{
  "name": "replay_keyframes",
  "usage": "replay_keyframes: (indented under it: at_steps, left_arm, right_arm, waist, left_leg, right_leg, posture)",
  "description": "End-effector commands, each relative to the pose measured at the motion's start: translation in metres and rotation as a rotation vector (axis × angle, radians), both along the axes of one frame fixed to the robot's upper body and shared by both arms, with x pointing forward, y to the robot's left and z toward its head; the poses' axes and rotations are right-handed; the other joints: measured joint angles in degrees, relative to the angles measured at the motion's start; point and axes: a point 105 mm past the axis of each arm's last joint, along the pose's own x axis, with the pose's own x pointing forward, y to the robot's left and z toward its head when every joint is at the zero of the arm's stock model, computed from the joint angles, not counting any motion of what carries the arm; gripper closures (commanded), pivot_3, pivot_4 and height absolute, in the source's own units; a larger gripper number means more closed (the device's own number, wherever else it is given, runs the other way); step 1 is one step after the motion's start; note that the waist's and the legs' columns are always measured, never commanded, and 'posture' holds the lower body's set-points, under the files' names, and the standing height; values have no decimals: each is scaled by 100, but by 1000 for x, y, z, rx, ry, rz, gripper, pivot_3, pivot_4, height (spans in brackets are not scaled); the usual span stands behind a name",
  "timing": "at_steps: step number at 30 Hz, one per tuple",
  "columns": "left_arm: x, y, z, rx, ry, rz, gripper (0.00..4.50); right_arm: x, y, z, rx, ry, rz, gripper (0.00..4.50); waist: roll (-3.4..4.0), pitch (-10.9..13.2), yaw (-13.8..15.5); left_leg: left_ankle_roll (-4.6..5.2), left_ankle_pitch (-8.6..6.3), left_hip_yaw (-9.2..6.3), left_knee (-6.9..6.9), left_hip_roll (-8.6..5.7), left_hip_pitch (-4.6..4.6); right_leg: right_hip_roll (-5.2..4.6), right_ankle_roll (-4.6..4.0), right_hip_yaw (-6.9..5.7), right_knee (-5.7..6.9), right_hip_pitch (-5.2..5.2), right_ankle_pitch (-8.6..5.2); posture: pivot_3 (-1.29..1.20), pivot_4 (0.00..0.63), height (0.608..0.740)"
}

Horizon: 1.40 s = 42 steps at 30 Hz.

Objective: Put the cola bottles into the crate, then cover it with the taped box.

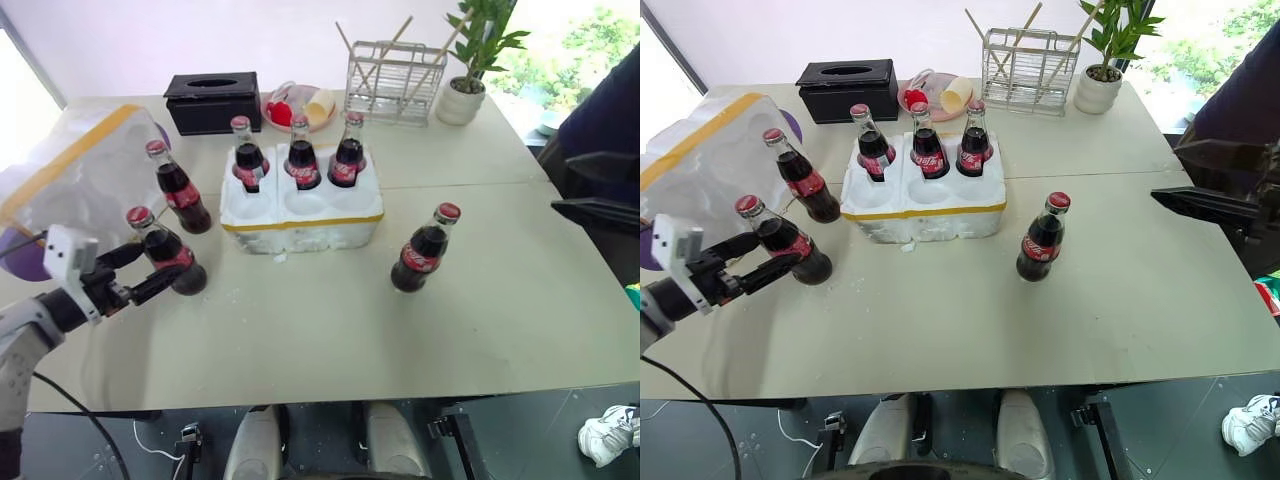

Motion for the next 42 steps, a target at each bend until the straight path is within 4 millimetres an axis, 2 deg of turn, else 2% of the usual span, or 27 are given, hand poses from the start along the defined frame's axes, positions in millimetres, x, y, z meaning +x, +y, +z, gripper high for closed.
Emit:
replay_keyframes:
  at_steps: [1, 4, 7, 9, 10, 14, 18, 22, 25, 30, 35, 38, 42]
  left_arm:
    - [8, -1, 6, 33, -34, -20, 22]
    - [15, -5, 3, 27, -35, -38, 22]
    - [18, -6, 3, 12, -41, -49, 775]
    - [17, -10, 2, 18, -23, -81, 1735]
    - [15, -12, 2, 19, -13, -101, 1835]
    - [2, -20, 5, 16, 48, -200, 1834]
    - [-19, -39, 23, -50, 114, -360, 1834]
    - [-20, -75, 76, -181, 39, -551, 1834]
    - [-1, -96, 106, -253, -54, -585, 1834]
    - [61, -132, 141, -340, -223, -442, 1834]
    - [100, -159, 129, -218, -297, -347, 1834]
    - [107, -172, 123, -217, -294, -377, 1834]
    - [109, -191, 101, -132, -260, -447, 1834]
  right_arm:
    - [-27, 30, 22, -7, -54, 127, 0]
    - [-36, 44, 21, -8, -59, 161, 0]
    - [-40, 50, 20, -4, -54, 169, 0]
    - [-42, 53, 20, 2, -46, 179, 0]
    - [-43, 54, 20, 8, -41, 186, 0]
    - [-47, 58, 23, 29, -31, 204, 0]
    - [-46, 62, 25, 16, -70, 198, 0]
    - [-45, 66, 24, 18, -69, 209, 0]
    - [-42, 67, 23, 25, -71, 203, 0]
    - [-39, 71, 20, 40, -82, 198, 0]
    - [-37, 75, 16, 57, -96, 181, 0]
    - [-37, 74, 15, 67, -99, 167, 0]
    - [-33, 72, 12, 76, -98, 133, 0]
  waist:
    - [0, 0, 22]
    - [-3, 0, 34]
    - [-4, 0, 32]
    - [-6, 0, 32]
    - [-5, 0, 29]
    - [-6, 1, 23]
    - [-7, 4, 13]
    - [-36, 23, 93]
    - [-42, 26, 180]
    - [-51, 28, 171]
    - [-57, 33, 119]
    - [-60, 35, 139]
    - [-59, 35, 160]
  left_leg:
    - [0, 0, 0, 0, 0, -1]
    - [0, 0, -1, 3, 0, -1]
    - [-1, 0, 1, 6, -3, -3]
    - [-1, 0, 1, 6, -4, -4]
    - [0, 0, 0, 5, -4, -3]
    - [0, 0, 1, 4, -4, -4]
    - [-1, 0, 7, 2, -3, -7]
    - [-3, 1, -6, 6, -1, -11]
    - [-12, 7, -11, 18, 2, -12]
    - [-7, 9, -2, 27, -10, -10]
    - [-5, 9, -7, 36, -6, -13]
    - [-4, 8, -9, 35, 1, -15]
    - [-4, 8, -10, 40, 3, -21]
  right_leg:
    - [0, 0, 0, 0, 0, 0]
    - [-2, 0, -1, 0, 2, 0]
    - [-8, 0, -1, -2, 3, 0]
    - [-9, 0, 0, -2, 3, 0]
    - [-8, 0, -1, -2, 3, 0]
    - [-8, 0, -1, -3, 2, 0]
    - [-11, 0, 2, -9, -2, 0]
    - [-9, 0, -10, 0, -3, 0]
    - [-7, -5, -20, 3, 8, 5]
    - [-8, 12, -9, -1, 24, 11]
    - [3, 27, -9, 5, 19, 19]
    - [10, 29, -9, 5, 15, 19]
    - [11, 22, -9, 7, 13, 16]
  posture:
    - [0, 150, 740]
    - [0, 150, 740]
    - [0, 150, 740]
    - [0, 150, 740]
    - [0, 150, 740]
    - [0, 150, 740]
    - [0, 150, 740]
    - [0, 150, 740]
    - [0, 150, 740]
    - [0, 150, 740]
    - [0, 150, 740]
    - [0, 150, 740]
    - [0, 150, 740]
